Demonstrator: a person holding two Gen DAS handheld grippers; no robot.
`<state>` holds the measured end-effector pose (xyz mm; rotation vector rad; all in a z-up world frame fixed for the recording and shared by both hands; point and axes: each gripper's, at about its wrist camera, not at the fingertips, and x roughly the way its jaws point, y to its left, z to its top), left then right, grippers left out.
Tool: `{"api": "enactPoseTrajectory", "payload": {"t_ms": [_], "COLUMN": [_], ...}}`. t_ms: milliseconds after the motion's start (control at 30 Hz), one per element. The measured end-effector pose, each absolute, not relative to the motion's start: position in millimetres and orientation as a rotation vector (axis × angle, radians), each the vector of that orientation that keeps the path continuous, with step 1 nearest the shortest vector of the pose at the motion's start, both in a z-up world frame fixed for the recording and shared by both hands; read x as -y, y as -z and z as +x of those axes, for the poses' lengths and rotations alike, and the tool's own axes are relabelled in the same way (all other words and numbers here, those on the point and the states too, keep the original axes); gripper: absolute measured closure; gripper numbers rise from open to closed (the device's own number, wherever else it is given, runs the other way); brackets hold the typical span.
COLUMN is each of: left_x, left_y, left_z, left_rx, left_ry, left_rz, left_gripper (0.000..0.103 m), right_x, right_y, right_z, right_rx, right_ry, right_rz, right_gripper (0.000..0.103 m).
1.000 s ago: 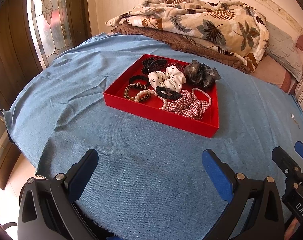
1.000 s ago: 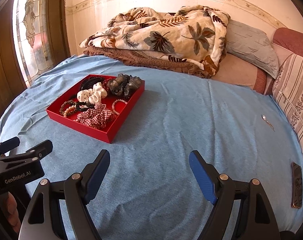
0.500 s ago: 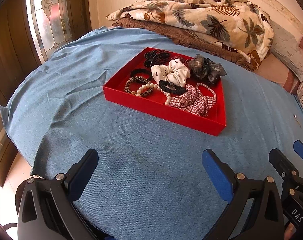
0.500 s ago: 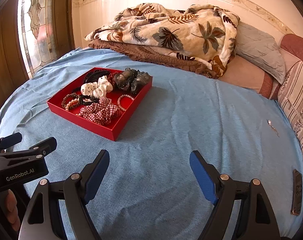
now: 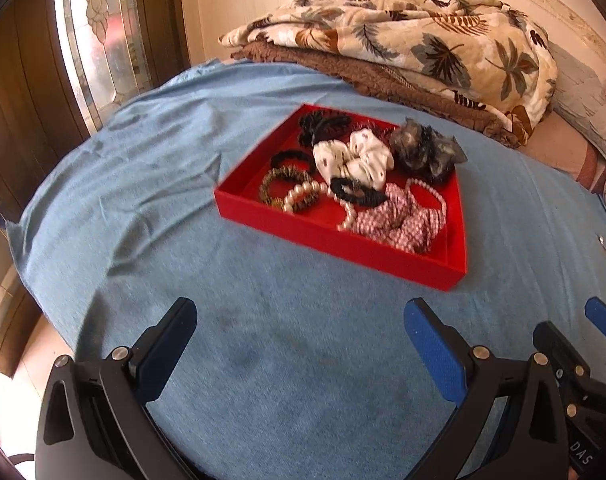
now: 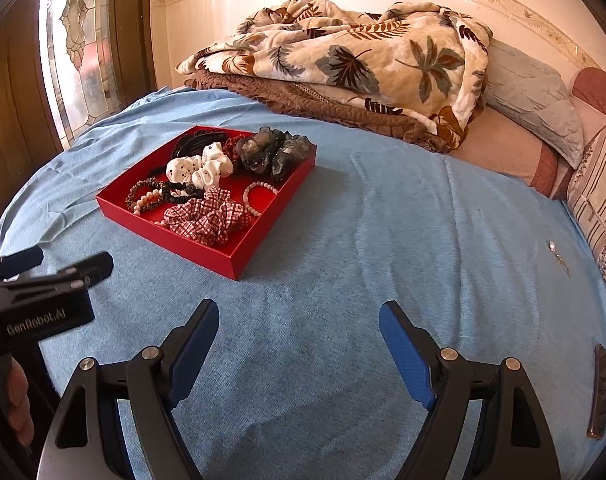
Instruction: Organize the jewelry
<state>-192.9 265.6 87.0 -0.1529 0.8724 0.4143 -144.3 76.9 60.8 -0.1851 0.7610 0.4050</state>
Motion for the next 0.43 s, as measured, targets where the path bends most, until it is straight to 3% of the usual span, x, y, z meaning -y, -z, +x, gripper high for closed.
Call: {"api": "enactPoseTrajectory", "payload": {"t_ms": [433], "left_x": [-231], "left_y": [-106], "left_z": [-167], "left_rx": [-0.847], "left_ry": [-0.393], "left_rz": [-0.037], "left_gripper": [0.0], "right_x": [-52], "right_y": [-59], "right_z": [-135], "right_rx": [-0.766], "right_ry": [-0.416], "right_rz": [-0.122], "right_gripper": [0.017]}}
